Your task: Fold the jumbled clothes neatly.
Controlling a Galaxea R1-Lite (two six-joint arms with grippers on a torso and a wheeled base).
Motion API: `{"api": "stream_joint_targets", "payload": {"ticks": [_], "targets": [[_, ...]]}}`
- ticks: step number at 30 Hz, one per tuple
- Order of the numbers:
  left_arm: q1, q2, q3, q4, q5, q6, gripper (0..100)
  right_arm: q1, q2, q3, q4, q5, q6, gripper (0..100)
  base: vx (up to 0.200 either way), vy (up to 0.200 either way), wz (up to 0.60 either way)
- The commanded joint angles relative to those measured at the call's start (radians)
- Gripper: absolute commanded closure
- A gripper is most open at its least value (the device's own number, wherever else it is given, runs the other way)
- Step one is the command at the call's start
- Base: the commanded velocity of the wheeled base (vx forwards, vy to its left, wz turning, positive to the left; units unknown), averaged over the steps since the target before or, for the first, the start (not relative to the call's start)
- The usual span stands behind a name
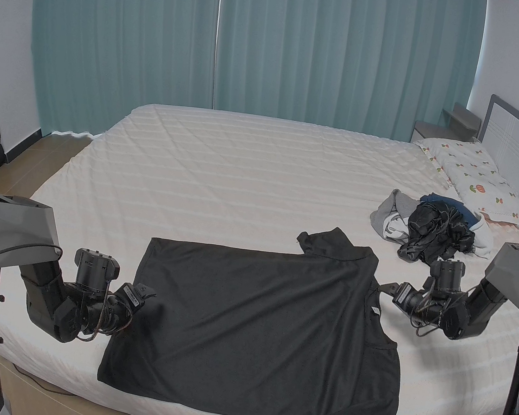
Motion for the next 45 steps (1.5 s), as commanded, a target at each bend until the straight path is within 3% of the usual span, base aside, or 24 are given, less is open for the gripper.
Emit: {"api": "stream_joint_targets", "payload": {"ticks": [1, 7, 12, 26, 37, 45], "targets": [[0.001, -0.024, 0.066, -0.064, -0.057, 0.013, 0, -0.017, -0.209, 0.551, -0.296, 0.093, 0.121, 0, 0.000, 0.000, 0.00], [0.001, -0.018, 0.066, -0.064, -0.055, 0.041, 0, -0.034, -0.137, 0.684, -0.483, 0.194, 0.123, 0, 0.000, 0.000, 0.00], [0.001, -0.018, 0.066, -0.063, -0.057, 0.041, 0, -0.044, -0.066, 0.730, -0.606, 0.202, 0.118, 0, 0.000, 0.000, 0.00], [0.001, -0.015, 0.059, -0.063, -0.057, 0.047, 0, -0.012, 0.046, 0.653, -0.684, 0.159, 0.123, 0, 0.000, 0.000, 0.00], [-0.001, -0.013, 0.056, -0.063, -0.055, 0.048, 0, -0.038, 0.058, 0.595, -0.684, 0.142, 0.123, 0, 0.000, 0.000, 0.00], [-0.001, -0.013, 0.060, -0.063, -0.055, 0.050, 0, -0.001, 0.075, 0.598, -0.686, 0.133, 0.120, 0, 0.000, 0.000, 0.00]]}}
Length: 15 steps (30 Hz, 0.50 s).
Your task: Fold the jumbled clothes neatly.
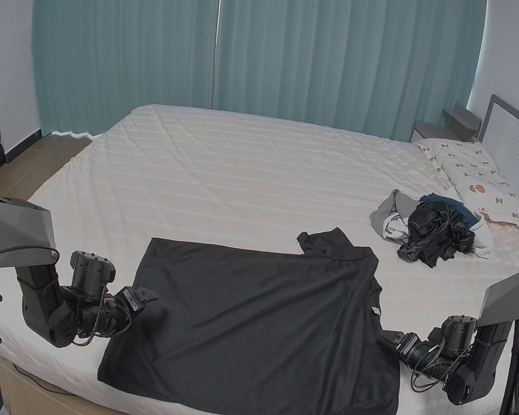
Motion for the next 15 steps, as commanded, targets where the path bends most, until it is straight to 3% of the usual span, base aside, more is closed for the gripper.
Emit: {"api": "stream_joint_targets", "payload": {"ticks": [1, 3, 4, 10, 15], "targets": [[0.000, 0.002, 0.004, 0.000, 0.000, 0.000, 0, 0.008, 0.017, 0.000, -0.001, -0.003, -0.001, 0, 0.000, 0.000, 0.00], [0.000, 0.002, 0.004, 0.000, 0.002, 0.000, 0, 0.008, 0.019, 0.001, -0.006, -0.005, -0.002, 0, 0.000, 0.000, 0.00], [0.000, 0.002, 0.004, 0.000, 0.002, 0.001, 0, 0.006, 0.019, 0.000, -0.013, -0.005, -0.002, 100, 0.000, 0.000, 0.00], [0.000, 0.002, 0.002, 0.000, 0.002, 0.001, 0, -0.008, 0.019, 0.013, -0.025, -0.005, -0.001, 100, 0.000, 0.000, 0.00], [0.000, 0.002, 0.002, 0.000, 0.002, 0.001, 0, -0.029, 0.014, 0.015, -0.025, -0.043, -0.001, 100, 0.000, 0.000, 0.00]]}}
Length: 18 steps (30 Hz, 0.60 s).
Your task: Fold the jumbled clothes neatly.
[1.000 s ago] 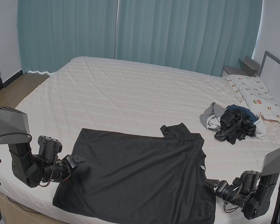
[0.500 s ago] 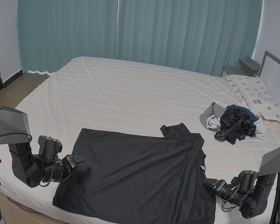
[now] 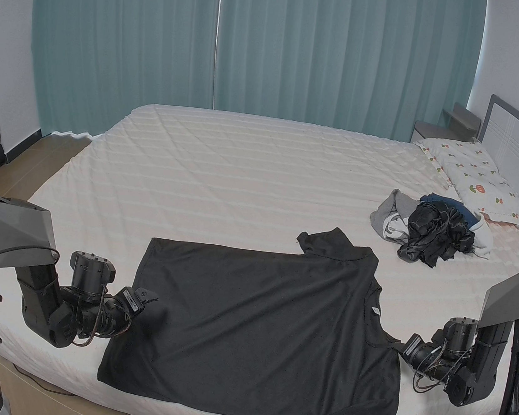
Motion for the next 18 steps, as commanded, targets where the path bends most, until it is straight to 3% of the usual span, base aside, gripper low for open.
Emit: {"api": "stream_joint_targets", "payload": {"ticks": [1, 18], "targets": [[0.001, 0.002, 0.000, 0.000, 0.000, 0.000, 0, -0.022, -0.006, 0.012, -0.001, -0.016, 0.000, 100, 0.000, 0.000, 0.00], [0.000, 0.003, 0.003, 0.001, 0.000, 0.000, 0, -0.080, -0.063, 0.107, -0.007, -0.020, -0.003, 100, 0.000, 0.000, 0.00]]}}
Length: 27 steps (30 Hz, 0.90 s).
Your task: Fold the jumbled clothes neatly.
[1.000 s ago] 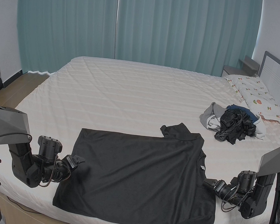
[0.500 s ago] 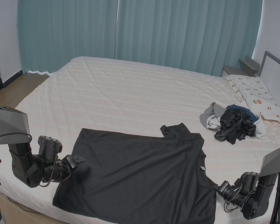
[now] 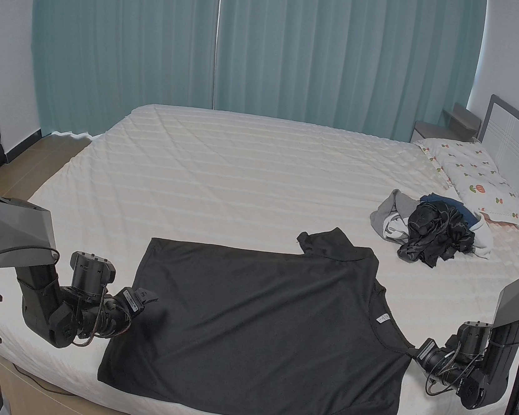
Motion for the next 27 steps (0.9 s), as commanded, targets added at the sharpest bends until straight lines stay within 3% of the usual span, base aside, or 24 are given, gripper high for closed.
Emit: {"api": "stream_joint_targets", "payload": {"ticks": [1, 14, 27], "targets": [[-0.001, 0.002, 0.003, 0.000, 0.000, 0.000, 0, -0.015, -0.012, 0.014, 0.001, -0.001, -0.003, 100, 0.000, 0.000, 0.00], [-0.001, 0.001, 0.007, -0.002, 0.002, 0.000, 0, -0.041, -0.021, 0.042, 0.005, -0.022, -0.018, 100, 0.000, 0.000, 0.00], [-0.001, 0.001, 0.007, -0.002, 0.005, 0.000, 0, -0.052, -0.012, 0.080, 0.027, -0.065, -0.123, 100, 0.000, 0.000, 0.00]]}}
